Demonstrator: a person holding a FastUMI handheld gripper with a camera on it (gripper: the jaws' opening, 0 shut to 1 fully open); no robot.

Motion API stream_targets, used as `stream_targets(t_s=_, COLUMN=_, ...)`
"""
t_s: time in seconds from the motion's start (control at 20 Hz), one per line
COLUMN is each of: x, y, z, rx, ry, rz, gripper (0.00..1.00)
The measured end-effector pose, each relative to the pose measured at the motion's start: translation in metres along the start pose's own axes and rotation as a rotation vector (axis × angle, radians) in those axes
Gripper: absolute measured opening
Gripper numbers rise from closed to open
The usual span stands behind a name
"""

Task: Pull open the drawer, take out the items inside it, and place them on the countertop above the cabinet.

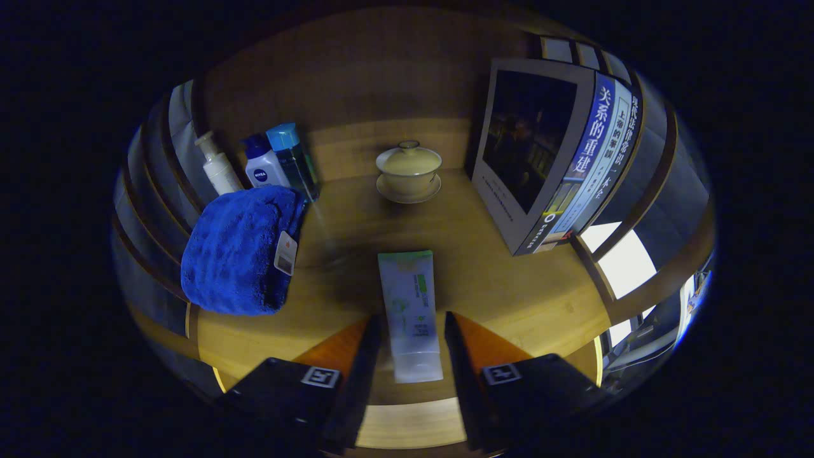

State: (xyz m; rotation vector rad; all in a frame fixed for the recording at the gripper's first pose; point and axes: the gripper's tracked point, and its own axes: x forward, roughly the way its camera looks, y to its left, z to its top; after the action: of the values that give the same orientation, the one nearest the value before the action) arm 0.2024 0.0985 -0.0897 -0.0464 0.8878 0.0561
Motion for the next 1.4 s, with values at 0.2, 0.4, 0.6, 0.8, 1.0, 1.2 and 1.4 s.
stream_targets(t_s=0.2, x=-0.026, y=0.004, z=0.0, rx=0.037, ry=-0.091, rz=0.02, gripper=1.0)
stream_targets(t_s=0.4, x=-0.065, y=0.001, z=-0.018, rx=0.061, ry=-0.17, rz=0.035, gripper=1.0)
stream_targets(t_s=0.6, x=-0.114, y=-0.006, z=-0.036, rx=0.049, ry=-0.3, rz=0.033, gripper=1.0)
stream_targets(t_s=0.8, x=-0.154, y=-0.018, z=-0.075, rx=0.04, ry=-0.431, rz=0.021, gripper=1.0)
stream_targets(t_s=1.0, x=-0.184, y=-0.031, z=-0.12, rx=0.066, ry=-0.513, rz=0.042, gripper=1.0)
stream_targets(t_s=1.2, x=-0.199, y=-0.052, z=-0.168, rx=0.114, ry=-0.59, rz=0.065, gripper=0.99)
stream_targets(t_s=1.4, x=-0.212, y=-0.062, z=-0.199, rx=0.136, ry=-0.665, rz=0.062, gripper=0.99)
